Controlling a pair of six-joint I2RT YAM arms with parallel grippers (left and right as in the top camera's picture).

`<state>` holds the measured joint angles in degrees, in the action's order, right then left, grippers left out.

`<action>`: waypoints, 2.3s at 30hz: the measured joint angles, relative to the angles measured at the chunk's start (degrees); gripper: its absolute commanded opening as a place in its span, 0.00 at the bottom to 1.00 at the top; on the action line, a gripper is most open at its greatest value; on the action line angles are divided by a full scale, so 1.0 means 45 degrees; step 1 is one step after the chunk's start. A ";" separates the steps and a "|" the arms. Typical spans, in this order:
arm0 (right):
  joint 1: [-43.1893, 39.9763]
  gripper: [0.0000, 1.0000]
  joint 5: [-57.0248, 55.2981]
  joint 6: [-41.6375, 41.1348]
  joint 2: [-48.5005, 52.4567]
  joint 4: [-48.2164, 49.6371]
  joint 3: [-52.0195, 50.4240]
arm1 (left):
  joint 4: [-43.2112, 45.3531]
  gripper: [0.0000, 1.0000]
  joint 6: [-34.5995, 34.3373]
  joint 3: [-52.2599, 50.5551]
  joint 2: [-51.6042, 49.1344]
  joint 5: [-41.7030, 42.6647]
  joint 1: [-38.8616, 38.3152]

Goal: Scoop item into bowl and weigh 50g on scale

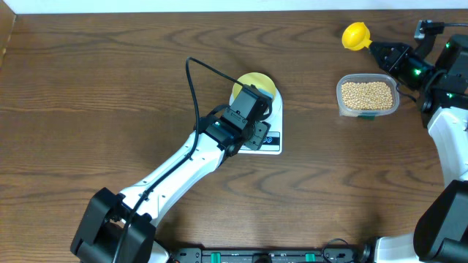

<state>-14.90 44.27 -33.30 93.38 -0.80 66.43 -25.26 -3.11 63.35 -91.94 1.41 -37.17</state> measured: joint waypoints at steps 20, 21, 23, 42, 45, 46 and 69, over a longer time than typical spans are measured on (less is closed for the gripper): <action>0.0865 0.01 -0.0515 0.0578 0.0000 -0.0136 0.0000 | -0.0607 0.55 -0.1010 0.0000 -0.1423 0.0996 -0.1195; 0.0865 0.01 -0.0515 0.0578 0.0000 -0.0141 0.0000 | -0.0534 0.55 -0.0957 0.0000 -0.1705 0.0991 -0.1195; 0.0865 0.01 -0.0515 0.0578 0.0000 -0.0141 0.0000 | -0.0267 0.55 -0.0855 0.0000 -0.2064 0.0996 -0.1195; 0.0865 0.01 -0.0515 0.0665 0.0000 -0.0146 0.0000 | 0.1462 0.55 0.0044 0.0000 -0.3138 0.0947 -0.1195; 0.0865 0.01 -0.0515 0.0665 0.0000 -0.0146 0.0000 | 0.1472 0.55 0.0049 0.0000 -0.3138 0.0937 -0.1195; 0.0865 0.01 -0.0515 0.0665 0.0000 -0.0146 0.0000 | 0.1472 0.56 0.0049 0.0000 -0.3138 0.0894 -0.1195; 0.0865 0.01 -0.0316 0.0665 0.0000 -0.0136 0.0000 | 0.1180 0.56 0.0058 -0.0005 -0.1195 0.0607 -0.1190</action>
<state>-11.00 42.85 -30.30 93.38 -1.41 66.43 -19.94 -2.85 63.33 -97.32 4.14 -42.52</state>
